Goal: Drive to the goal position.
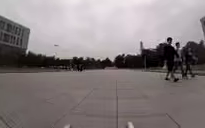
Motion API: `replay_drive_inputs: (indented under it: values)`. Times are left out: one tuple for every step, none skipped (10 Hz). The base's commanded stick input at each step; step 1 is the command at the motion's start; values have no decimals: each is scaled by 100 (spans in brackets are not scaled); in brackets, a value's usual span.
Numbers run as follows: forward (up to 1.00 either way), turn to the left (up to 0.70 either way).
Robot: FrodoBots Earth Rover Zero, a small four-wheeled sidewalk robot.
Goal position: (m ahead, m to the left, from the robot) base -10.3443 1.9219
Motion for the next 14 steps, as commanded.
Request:
replay_drive_inputs:
  values:
    - [70, 0]
    - [70, 0]
    - [70, 0]
    - [70, 0]
    - [70, 0]
    - [70, 0]
    - [70, 0]
    - [70, 0]
    - [70, 0]
    - [70, 0]
    - [70, 0]
    - [70, 0]
    - [70, 0]
    - [70, 0]
